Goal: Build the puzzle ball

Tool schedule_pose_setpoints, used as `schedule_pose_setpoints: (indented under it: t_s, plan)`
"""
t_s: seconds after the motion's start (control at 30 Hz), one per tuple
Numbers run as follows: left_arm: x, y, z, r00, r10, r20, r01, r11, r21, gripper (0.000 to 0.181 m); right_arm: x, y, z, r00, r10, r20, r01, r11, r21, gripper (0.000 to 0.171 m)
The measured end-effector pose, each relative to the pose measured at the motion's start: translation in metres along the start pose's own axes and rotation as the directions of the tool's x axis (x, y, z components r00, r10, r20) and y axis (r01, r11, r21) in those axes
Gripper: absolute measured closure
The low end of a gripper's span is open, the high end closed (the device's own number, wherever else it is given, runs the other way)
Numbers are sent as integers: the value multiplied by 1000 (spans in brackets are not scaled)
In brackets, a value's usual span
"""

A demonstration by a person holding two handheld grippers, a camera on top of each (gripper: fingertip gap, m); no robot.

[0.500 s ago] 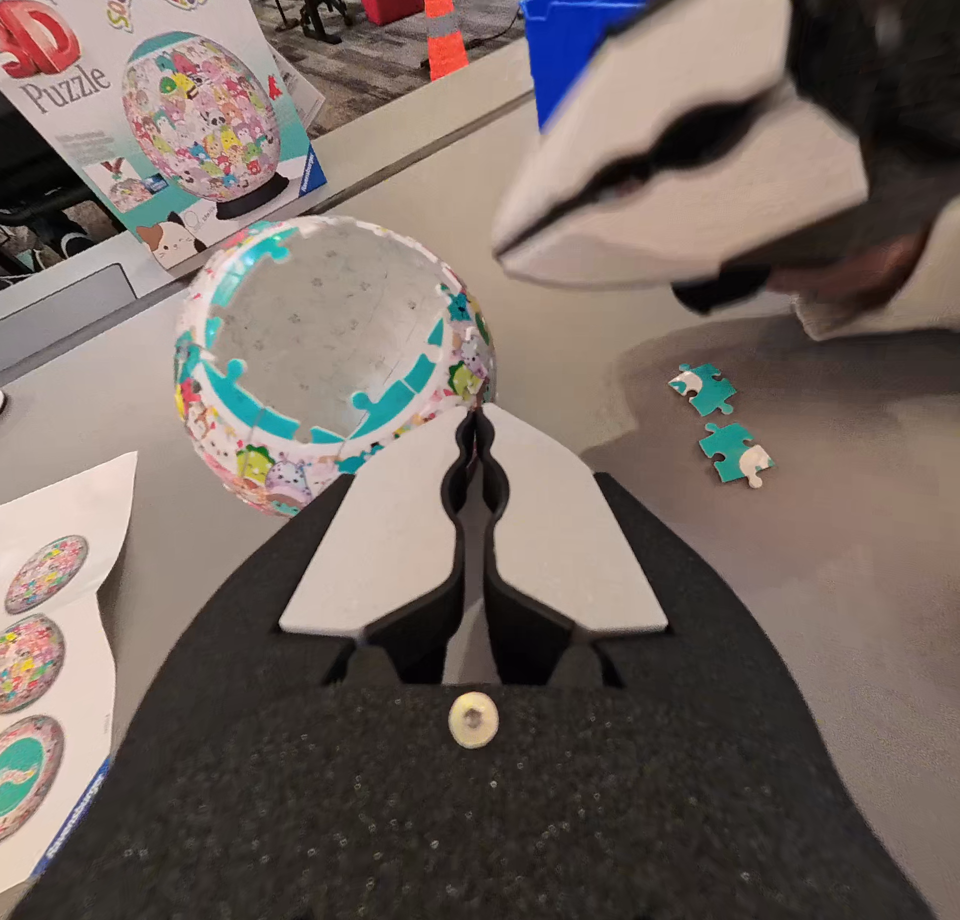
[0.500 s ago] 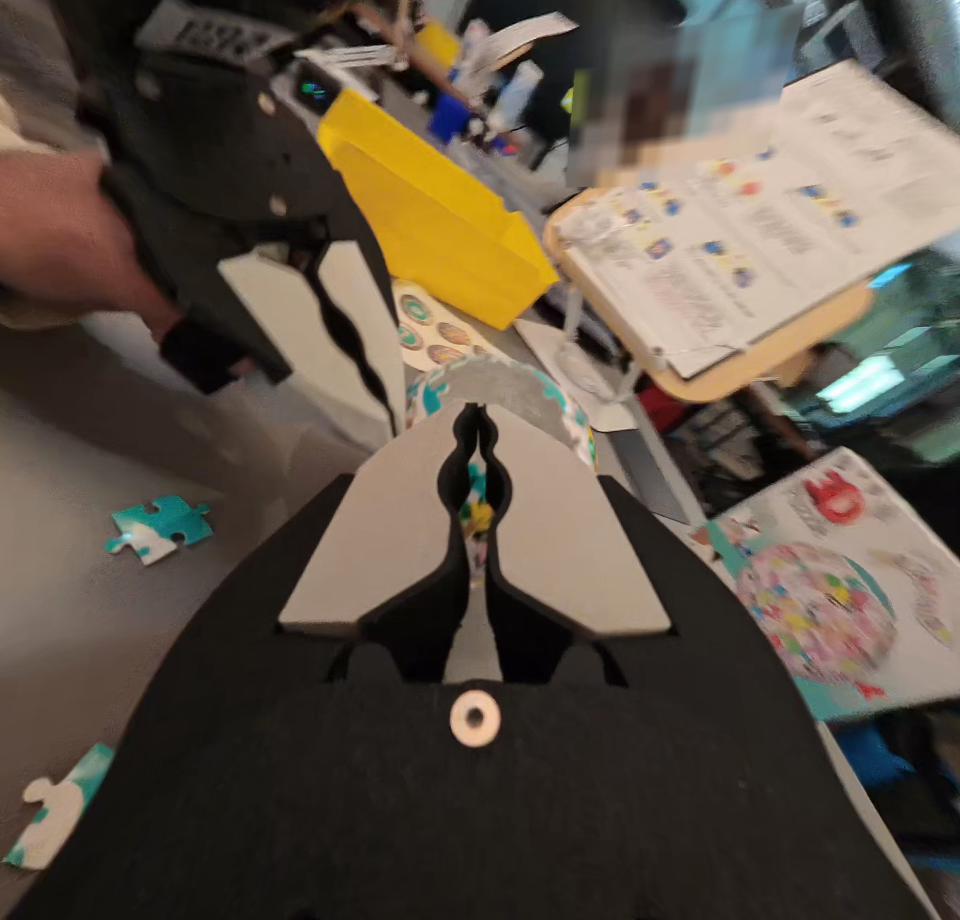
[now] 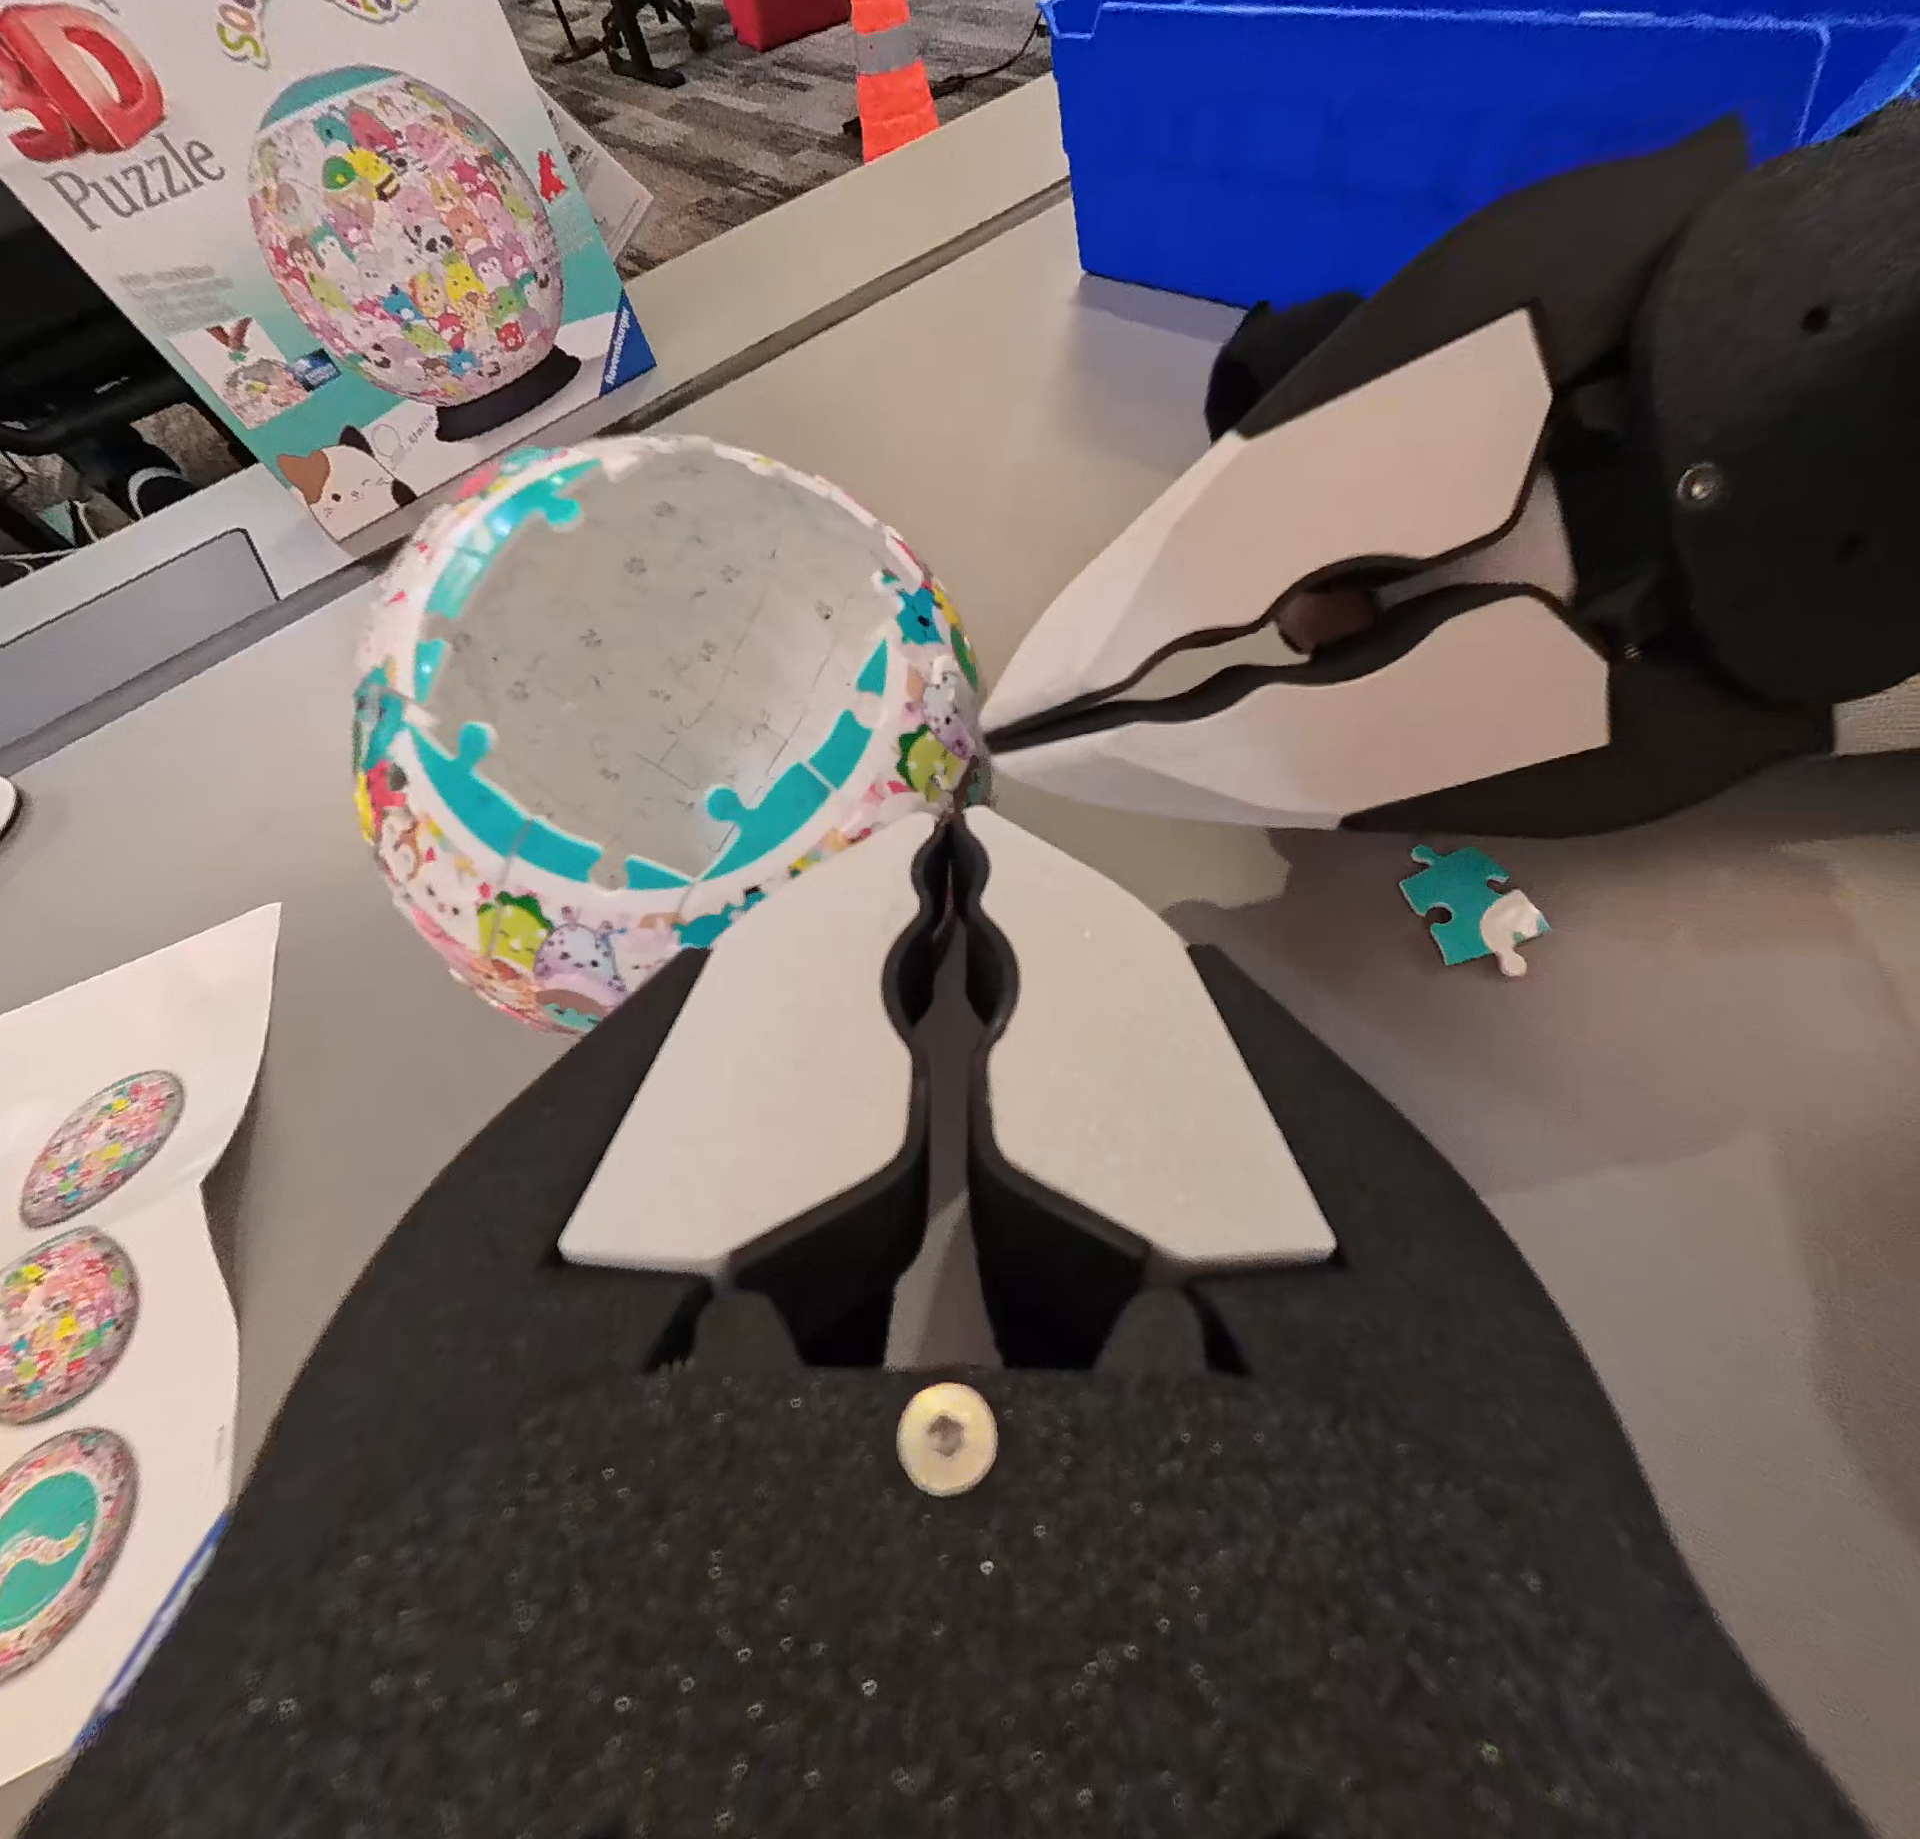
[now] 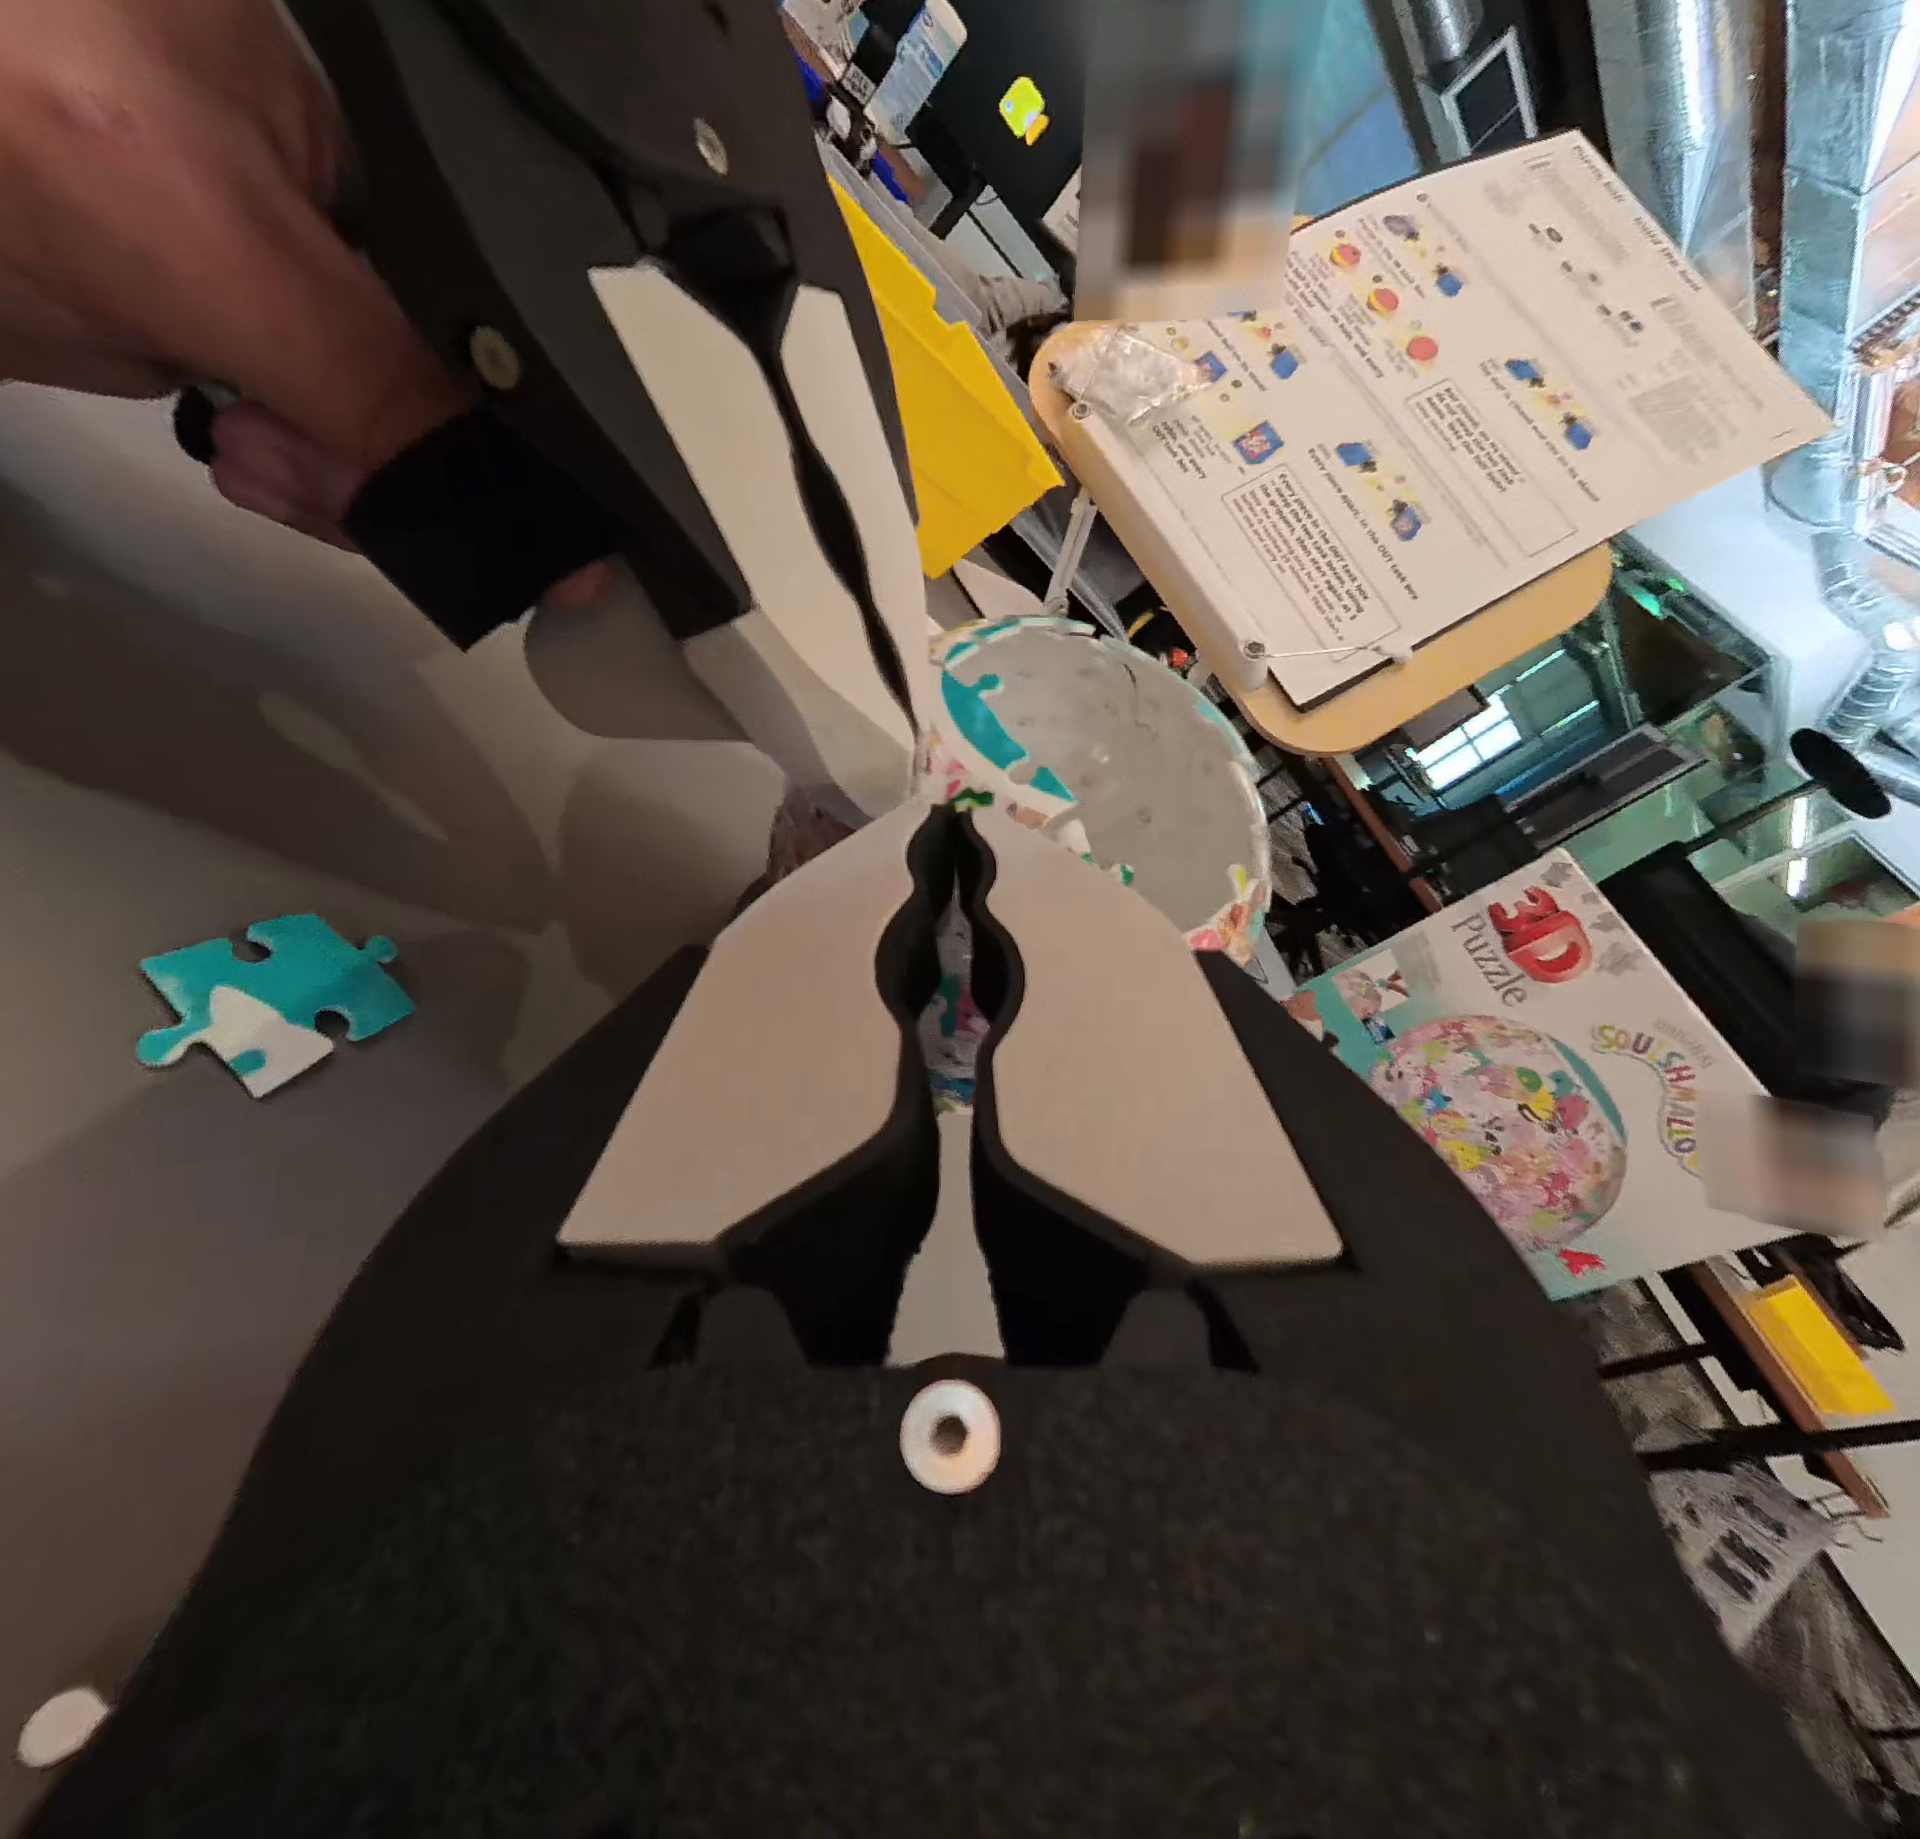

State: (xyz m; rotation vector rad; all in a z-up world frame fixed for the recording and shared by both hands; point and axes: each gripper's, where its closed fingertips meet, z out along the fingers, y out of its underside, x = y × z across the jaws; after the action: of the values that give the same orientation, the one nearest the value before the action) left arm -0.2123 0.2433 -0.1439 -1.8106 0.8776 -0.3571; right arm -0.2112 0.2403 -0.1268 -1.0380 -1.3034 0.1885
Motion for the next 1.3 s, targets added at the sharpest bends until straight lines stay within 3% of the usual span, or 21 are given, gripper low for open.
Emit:
schedule_pose_setpoints:
  t_s: [0.13, 0.23, 0.33, 0.93, 1.1, 1.2, 1.3]
  plan:
    - [-1, -2, -1, 1000, 3, 2, -3, 1000, 3, 181, 3, 11, 4, 999, 32, -1, -32, 998, -55, 171]
    - [-1, -2, -2, 1000, 4, 4, -4, 1000, 3, 181, 0, 2, 1, 999, 45, 22, -45, 999, -4, 171]
    - [-3, -2, -2, 1000, 5, 10, -5, 1000, 2, 181, -1, 12, 6, 998, 50, 29, -48, 997, -58, 171]
    - [-3, -12, -12, 1000, 20, -21, -20, 1000, -2, 181, -8, 6, 5, 999, 16, 48, -15, 999, -33, 171]
    - [-16, -34, -27, 983, 4, -186, -39, 982, -186, 181, -1, 7, 4, 999, 54, 9, -53, 997, -54, 171]
    - [-27, -34, -23, 969, 67, -238, -141, 941, -307, 181, 0, 5, 4, 998, 55, -20, -56, 996, -62, 171]
    - [-31, -37, -20, 964, 114, -242, -186, 937, -297, 181, 1, 8, 5, 999, 12, -44, -15, 997, -80, 171]
